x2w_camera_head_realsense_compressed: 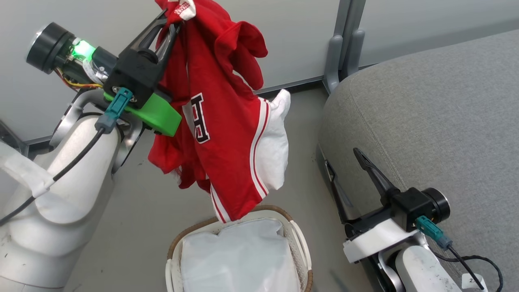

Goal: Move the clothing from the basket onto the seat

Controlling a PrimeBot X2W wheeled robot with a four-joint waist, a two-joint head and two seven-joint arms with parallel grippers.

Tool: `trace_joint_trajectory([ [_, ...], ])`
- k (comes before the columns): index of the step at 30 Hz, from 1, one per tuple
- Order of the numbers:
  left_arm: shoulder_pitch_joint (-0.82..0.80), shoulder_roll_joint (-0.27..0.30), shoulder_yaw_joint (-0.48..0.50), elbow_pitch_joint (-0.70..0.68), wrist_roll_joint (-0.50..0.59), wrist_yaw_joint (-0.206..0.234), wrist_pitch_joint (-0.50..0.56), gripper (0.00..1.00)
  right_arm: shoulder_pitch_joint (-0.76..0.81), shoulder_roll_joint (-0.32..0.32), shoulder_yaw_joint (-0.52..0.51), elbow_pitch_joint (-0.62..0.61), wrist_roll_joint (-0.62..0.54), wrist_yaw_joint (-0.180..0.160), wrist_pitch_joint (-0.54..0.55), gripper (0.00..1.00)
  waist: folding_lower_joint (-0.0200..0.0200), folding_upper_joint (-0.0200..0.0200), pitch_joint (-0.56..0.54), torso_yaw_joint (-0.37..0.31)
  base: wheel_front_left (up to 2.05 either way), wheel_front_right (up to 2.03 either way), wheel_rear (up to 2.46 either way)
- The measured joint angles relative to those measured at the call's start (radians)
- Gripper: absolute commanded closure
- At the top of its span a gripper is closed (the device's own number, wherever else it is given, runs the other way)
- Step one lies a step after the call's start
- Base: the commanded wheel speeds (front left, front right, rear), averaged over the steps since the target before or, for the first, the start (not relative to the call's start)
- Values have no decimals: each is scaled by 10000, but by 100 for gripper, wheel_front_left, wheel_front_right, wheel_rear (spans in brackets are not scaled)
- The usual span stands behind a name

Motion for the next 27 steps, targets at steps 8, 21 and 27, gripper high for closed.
trace_joint_trajectory([
  [8,-401,-228,-224,73,-163,-79,215,100,-434,2,504,-69,82,0,0,0,1,0,-25,-3,0,0,0],
  [21,-1105,-915,-623,1003,-357,-86,633,100,-2116,15,3218,-146,1177,0,0,0,1,0,-24,82,0,0,0],
  [27,-1261,-1465,-1041,1189,-474,-98,709,100,-2730,0,3396,602,1258,0,0,0,1,0,-133,360,0,0,0],
])
